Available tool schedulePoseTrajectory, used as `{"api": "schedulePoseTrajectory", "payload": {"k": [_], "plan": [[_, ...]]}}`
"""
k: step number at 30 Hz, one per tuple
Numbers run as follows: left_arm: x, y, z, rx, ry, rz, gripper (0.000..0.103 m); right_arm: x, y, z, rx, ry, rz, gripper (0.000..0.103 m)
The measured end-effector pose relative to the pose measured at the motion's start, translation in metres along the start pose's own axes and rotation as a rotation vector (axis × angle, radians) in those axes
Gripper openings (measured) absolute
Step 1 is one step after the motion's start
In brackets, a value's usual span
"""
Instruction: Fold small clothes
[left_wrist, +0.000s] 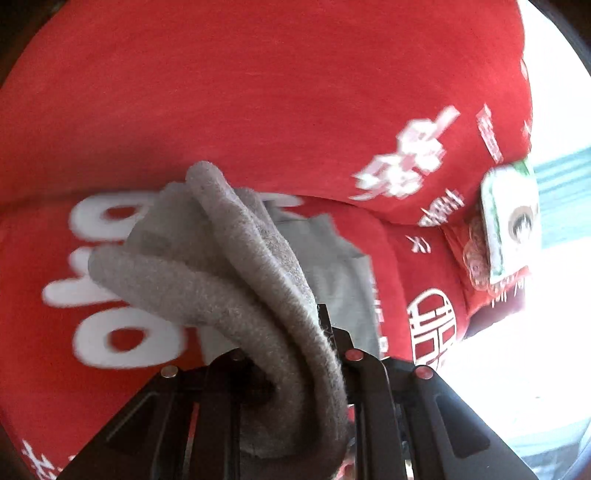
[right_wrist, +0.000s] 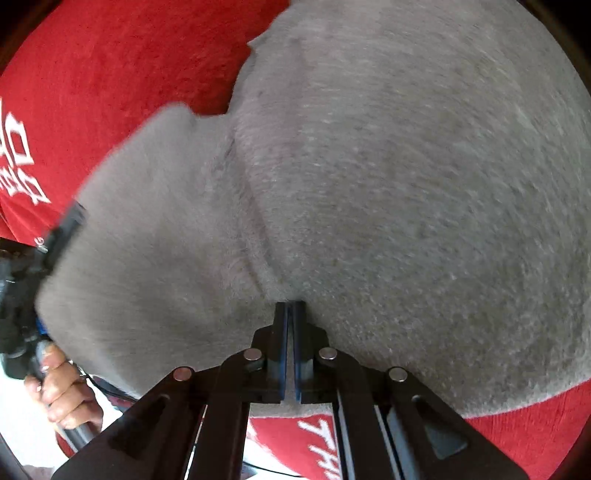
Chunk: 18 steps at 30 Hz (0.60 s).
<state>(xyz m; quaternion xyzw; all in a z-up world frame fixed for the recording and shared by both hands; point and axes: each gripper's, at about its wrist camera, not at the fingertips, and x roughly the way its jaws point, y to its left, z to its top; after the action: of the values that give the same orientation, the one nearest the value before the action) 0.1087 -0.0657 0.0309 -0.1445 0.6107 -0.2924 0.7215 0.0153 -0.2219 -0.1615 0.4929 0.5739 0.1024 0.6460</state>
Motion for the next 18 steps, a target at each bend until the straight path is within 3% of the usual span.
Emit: {"api": "schedulePoseTrajectory", "payload": {"k": [3, 6, 10, 16, 18], "plan": [[0.036, -0.047, 0.005, 0.080, 0.044, 0.040, 0.019, -0.015, -0.009, 0.000, 0.049, -0.015, 0.062, 0.009], [0.086, -0.087, 0.000, 0.162, 0.114, 0.093, 0.019, -0.042, -0.025, 0.004, 0.116, -0.084, 0.121, 0.009], [0.142, -0.113, -0.015, 0.243, 0.176, 0.198, 0.020, -0.072, -0.057, 0.015, 0.217, -0.167, 0.161, 0.009], [0.133, -0.128, -0.024, 0.308, 0.143, 0.289, 0.022, -0.093, -0.087, 0.025, 0.276, -0.181, 0.212, 0.009], [0.118, -0.131, -0.024, 0.317, 0.113, 0.277, 0.047, -0.098, -0.094, 0.029, 0.314, -0.202, 0.253, 0.009]]}}
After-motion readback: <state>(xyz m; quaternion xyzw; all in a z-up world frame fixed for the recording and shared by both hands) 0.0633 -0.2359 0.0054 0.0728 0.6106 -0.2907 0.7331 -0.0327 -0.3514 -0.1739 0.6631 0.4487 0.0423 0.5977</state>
